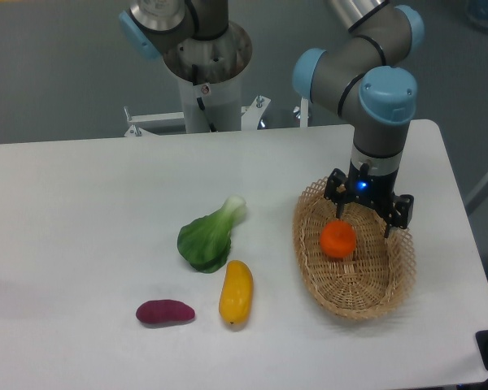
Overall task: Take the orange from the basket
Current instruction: 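Lower the open gripper around the orange in the wicker basket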
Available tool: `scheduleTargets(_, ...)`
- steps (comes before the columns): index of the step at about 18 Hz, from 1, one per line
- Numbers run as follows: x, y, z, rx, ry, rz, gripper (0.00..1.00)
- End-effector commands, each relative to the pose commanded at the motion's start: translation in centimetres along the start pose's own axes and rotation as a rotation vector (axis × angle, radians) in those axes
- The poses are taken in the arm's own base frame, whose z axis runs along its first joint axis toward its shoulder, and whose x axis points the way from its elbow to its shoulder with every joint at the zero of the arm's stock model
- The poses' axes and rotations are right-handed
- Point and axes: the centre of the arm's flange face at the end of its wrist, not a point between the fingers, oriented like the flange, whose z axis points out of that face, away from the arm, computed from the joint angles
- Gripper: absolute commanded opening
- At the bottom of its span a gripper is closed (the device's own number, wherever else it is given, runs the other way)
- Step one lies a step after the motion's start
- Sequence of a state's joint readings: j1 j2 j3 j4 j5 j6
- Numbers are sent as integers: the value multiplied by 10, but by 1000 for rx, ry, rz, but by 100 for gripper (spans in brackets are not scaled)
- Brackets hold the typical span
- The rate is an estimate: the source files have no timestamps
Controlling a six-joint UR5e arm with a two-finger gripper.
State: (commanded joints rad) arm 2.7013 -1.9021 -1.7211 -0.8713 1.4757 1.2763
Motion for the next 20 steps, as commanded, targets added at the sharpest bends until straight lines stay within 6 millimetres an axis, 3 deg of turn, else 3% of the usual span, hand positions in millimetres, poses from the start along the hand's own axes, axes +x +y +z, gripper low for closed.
scheduleTargets(10, 14, -3, 15, -7, 33, -74, 100)
scheduleTargets(20, 33, -8, 50, -26, 84, -133, 100)
